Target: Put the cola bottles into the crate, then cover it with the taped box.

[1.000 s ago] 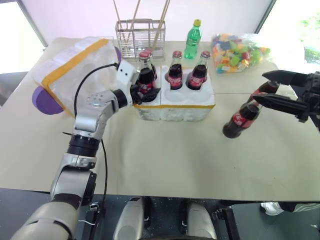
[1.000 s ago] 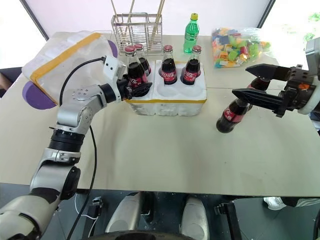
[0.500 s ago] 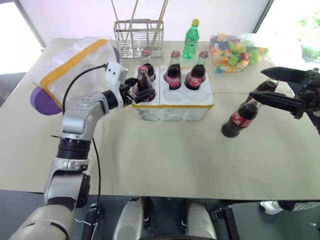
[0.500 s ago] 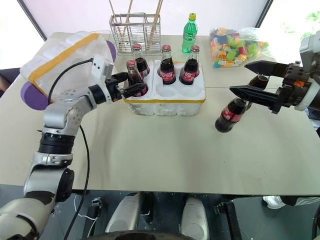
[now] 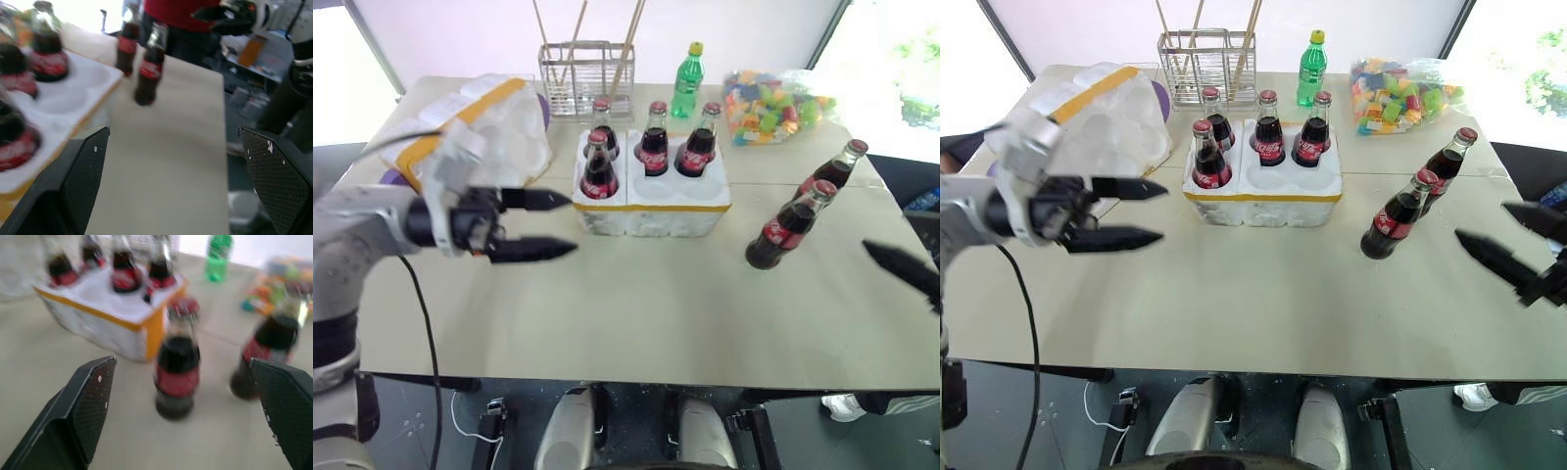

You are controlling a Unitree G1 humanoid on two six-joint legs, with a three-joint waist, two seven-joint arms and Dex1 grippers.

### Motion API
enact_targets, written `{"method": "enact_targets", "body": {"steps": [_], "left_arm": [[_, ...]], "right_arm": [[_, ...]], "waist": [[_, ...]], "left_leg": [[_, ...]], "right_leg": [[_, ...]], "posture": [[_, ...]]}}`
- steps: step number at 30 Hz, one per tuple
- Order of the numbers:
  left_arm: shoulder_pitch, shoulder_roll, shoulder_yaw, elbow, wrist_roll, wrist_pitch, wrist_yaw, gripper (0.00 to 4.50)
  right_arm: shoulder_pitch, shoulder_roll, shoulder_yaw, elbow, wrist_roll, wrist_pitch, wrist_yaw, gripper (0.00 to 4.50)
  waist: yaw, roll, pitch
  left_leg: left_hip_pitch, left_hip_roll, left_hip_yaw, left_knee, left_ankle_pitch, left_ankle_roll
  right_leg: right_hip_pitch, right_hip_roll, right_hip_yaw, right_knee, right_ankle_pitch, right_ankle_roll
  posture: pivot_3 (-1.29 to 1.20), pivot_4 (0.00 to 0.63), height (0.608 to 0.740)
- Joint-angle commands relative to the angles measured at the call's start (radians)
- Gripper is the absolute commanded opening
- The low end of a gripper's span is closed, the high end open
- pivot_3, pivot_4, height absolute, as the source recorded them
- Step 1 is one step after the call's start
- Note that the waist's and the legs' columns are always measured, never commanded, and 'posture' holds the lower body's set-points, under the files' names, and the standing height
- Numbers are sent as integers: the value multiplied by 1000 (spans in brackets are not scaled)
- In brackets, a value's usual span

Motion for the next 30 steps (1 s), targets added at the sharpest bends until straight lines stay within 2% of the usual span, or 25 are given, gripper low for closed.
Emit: {"method": "enact_targets", "body": {"steps": [1, 4, 8, 20, 30], "left_arm": [[-4, -43, -79, -20, 79, -99, 19, 4376], [-15, -84, -134, -9, 119, -145, 24, 4376], [-46, -134, -159, 19, 137, -166, 51, 4376], [-82, -172, -181, 52, 157, -182, 65, 4376], [-102, -194, -175, 73, 174, -191, 84, 4376]], "right_arm": [[2, 97, 165, -75, -126, -125, -149, 4500], [-32, 190, 287, -41, -207, -213, -244, 4500], [-96, 254, 369, 51, -255, -280, -315, 4500], [-206, 270, 501, 296, -298, -441, -318, 4500], [-256, 282, 548, 313, -228, -433, -314, 4500]], "waist": [[-1, 1, 0], [-5, 2, -1], [-1, 2, 0], [-2, 2, 0], [-3, 2, 0]], "left_leg": [[0, 0, 1, 0, 0, 0], [-1, 0, 3, -2, 0, 0], [-3, 0, 4, -3, 4, 0], [-1, 0, 4, -3, 3, 3], [-1, 0, 3, -3, 3, 3]], "right_leg": [[-2, 0, 1, 0, 1, -1], [-5, 1, 3, 0, 1, -2], [-7, 2, 4, 2, 1, -1], [-6, 3, 3, 2, 3, 2], [-6, 3, 3, 3, 3, 3]], "posture": [[0, 150, 736], [0, 150, 736], [0, 150, 736], [0, 150, 736], [0, 150, 736]]}}
